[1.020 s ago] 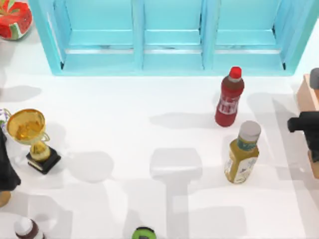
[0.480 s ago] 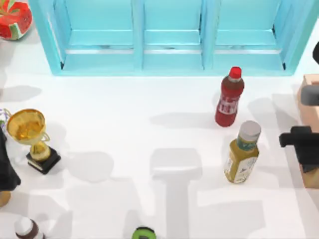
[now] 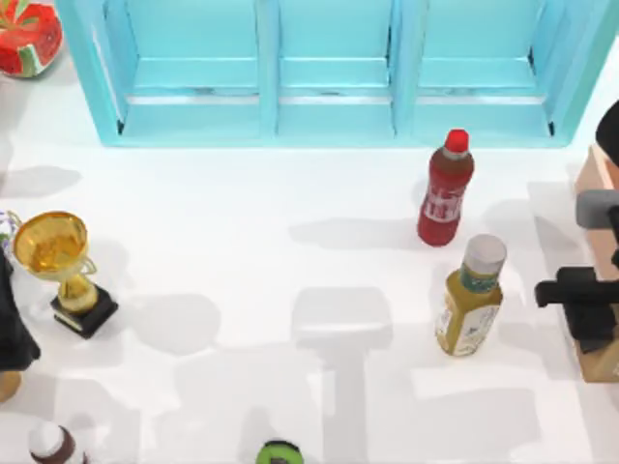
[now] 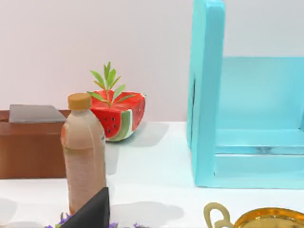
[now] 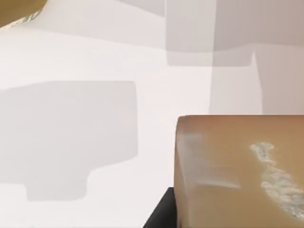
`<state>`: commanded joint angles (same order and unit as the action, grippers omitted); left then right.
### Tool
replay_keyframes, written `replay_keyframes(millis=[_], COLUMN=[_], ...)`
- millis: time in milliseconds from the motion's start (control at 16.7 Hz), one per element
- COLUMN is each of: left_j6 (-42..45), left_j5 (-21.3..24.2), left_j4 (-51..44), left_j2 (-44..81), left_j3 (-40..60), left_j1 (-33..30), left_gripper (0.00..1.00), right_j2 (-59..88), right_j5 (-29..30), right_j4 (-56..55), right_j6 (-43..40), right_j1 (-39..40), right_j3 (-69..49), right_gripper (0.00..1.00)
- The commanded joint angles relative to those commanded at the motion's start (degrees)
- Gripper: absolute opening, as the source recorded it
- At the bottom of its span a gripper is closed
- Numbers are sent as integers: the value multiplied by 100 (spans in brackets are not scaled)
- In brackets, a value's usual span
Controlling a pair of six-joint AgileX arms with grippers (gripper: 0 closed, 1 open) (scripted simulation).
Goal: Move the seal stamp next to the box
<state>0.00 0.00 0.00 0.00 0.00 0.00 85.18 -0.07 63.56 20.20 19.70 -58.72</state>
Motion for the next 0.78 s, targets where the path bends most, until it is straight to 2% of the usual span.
replay_keyframes(millis=[780], left_j6=[0], left_j5=[0], left_j4=[0], left_j2=[0], left_j3=[0], left_j1=[0], left_gripper=[100], right_j2=[0], right_j5=[0], right_j4=[0], right_j6=[0], right_j1=[0], right_j3=[0], right_gripper=[98])
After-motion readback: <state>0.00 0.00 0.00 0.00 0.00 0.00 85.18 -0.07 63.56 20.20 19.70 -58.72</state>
